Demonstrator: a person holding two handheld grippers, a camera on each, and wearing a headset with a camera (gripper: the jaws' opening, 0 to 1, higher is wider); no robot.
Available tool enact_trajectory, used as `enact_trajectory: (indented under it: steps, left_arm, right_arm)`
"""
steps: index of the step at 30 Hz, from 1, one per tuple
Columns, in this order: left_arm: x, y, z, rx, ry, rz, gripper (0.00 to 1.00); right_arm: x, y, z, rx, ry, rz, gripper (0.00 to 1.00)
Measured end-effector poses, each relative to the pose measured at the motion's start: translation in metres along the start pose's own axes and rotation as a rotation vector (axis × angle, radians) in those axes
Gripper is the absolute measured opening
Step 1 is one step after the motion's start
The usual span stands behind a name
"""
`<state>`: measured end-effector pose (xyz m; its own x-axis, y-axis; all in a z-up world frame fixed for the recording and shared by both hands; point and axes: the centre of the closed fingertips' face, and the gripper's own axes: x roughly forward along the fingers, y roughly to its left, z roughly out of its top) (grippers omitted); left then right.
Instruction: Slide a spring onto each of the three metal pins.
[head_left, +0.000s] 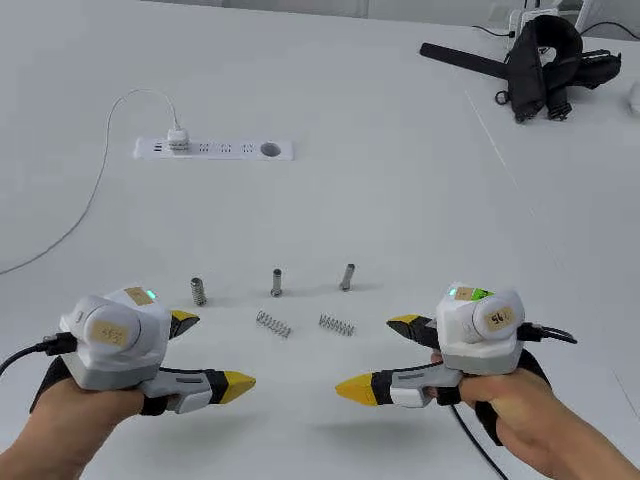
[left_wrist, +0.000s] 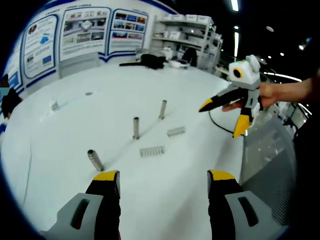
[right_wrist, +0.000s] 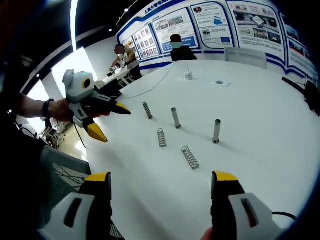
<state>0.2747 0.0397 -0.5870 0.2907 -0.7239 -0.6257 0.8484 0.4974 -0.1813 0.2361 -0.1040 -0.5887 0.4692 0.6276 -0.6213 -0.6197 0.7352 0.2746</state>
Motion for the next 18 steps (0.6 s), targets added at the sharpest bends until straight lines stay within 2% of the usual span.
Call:
enact_trajectory:
  steps: [9, 18]
  left_arm:
    - [0.021, -0.004, 0.009, 0.066, 0.034, -0.046, 0.72]
    - [0.037, -0.008, 0.007, 0.163, 0.102, -0.098, 0.71]
  right_arm:
    - [-0.003, 0.001, -0.002, -0.003, -0.001, 0.01, 0.84]
    - [-0.003, 0.003, -0.006, 0.009, -0.008, 0.018, 0.83]
